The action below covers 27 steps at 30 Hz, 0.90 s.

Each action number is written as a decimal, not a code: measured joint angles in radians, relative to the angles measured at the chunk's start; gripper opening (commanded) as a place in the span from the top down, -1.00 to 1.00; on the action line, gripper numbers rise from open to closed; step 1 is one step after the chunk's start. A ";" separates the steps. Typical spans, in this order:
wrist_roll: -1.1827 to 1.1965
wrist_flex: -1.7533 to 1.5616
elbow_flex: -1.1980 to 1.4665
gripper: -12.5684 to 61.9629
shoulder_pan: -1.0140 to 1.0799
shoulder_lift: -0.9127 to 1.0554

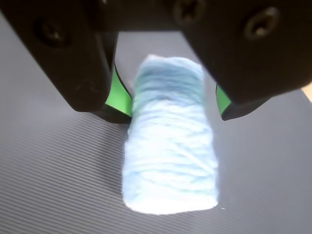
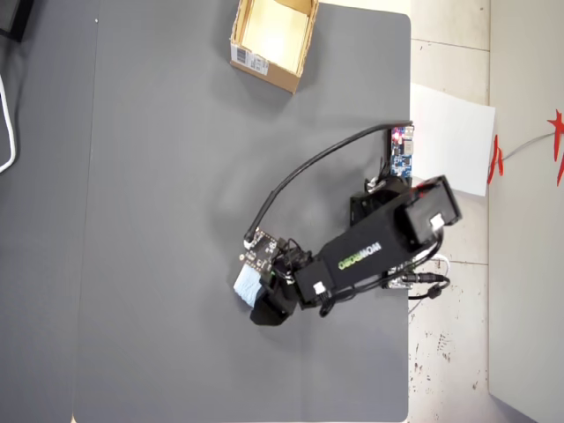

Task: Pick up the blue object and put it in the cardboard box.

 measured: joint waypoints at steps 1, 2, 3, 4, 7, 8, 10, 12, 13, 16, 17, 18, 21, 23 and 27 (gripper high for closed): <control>0.000 0.000 0.000 0.02 0.000 -0.005; 0.000 0.000 -0.002 0.11 0.000 -0.009; 0.000 -0.002 -0.002 0.20 0.000 -0.009; -0.008 -0.006 0.000 0.27 0.000 -0.009; -0.072 -0.048 -0.002 0.36 0.000 -0.015; -0.094 -0.060 -0.002 0.36 0.000 -0.015; -0.127 -0.067 0.000 0.36 0.000 -0.009; -0.143 -0.078 0.005 0.36 0.005 0.012; -0.144 -0.080 0.005 0.36 0.005 0.012; -0.175 -0.130 0.046 0.36 0.029 0.067; -0.192 -0.150 0.061 0.36 0.041 0.094; -0.215 -0.167 0.074 0.36 0.051 0.121; -0.281 -0.206 0.130 0.36 0.087 0.199; -0.314 -0.239 0.192 0.36 0.115 0.255; -0.350 -0.307 0.311 0.36 0.190 0.425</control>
